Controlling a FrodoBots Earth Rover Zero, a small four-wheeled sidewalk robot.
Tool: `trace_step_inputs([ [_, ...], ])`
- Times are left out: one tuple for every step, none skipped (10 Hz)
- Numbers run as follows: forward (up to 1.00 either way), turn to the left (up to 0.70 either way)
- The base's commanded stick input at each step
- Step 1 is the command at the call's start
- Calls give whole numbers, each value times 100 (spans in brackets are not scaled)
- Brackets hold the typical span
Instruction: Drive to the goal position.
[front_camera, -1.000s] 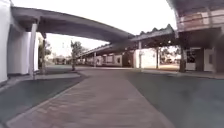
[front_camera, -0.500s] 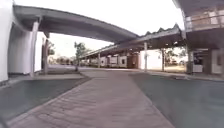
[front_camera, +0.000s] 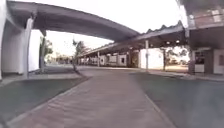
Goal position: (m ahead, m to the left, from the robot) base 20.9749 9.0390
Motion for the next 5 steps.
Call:
trace_step_inputs([
  [70,0],
  [70,0],
  [70,0],
  [70,0],
  [70,0],
])
